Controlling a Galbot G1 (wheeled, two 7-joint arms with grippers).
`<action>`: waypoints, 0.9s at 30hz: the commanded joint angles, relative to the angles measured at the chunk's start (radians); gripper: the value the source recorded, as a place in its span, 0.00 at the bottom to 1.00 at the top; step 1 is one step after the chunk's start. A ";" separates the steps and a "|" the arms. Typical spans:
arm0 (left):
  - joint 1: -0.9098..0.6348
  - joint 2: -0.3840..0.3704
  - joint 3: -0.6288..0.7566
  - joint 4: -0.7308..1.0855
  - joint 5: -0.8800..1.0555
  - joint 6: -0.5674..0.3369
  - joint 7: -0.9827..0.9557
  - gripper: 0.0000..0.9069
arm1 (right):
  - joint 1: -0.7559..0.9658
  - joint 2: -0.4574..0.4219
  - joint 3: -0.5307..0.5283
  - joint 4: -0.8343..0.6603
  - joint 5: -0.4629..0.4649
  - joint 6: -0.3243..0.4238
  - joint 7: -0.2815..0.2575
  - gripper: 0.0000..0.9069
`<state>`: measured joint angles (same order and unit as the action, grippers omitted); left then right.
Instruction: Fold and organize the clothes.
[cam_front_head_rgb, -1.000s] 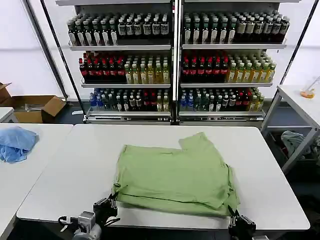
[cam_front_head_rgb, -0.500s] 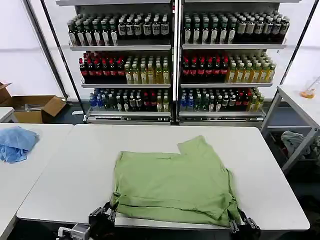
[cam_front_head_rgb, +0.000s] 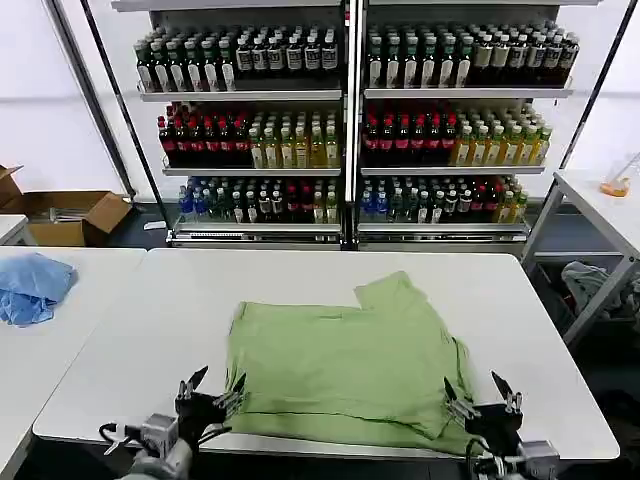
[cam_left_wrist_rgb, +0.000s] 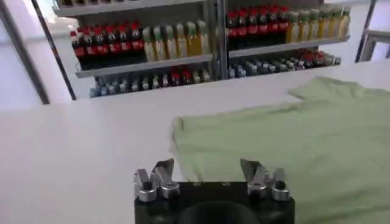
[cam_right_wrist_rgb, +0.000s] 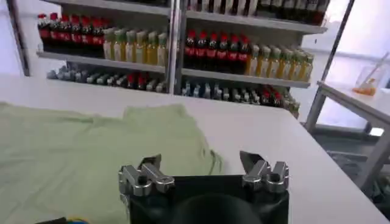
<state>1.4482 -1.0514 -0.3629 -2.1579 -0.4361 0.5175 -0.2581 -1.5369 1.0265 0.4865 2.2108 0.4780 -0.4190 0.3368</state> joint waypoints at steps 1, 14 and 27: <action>-0.418 -0.036 0.158 0.287 -0.029 0.041 -0.031 1.00 | 0.451 -0.045 -0.161 -0.251 0.208 -0.118 0.079 1.00; -0.711 -0.118 0.266 0.616 0.026 0.061 -0.037 1.00 | 0.843 0.004 -0.383 -0.596 0.280 -0.159 0.101 1.00; -0.821 -0.181 0.285 0.841 0.030 0.062 -0.038 1.00 | 1.074 0.133 -0.481 -0.952 0.310 -0.159 0.082 1.00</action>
<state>0.7680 -1.1926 -0.1087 -1.5343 -0.4168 0.5736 -0.2910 -0.6701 1.0929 0.0870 1.5301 0.7548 -0.5638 0.4150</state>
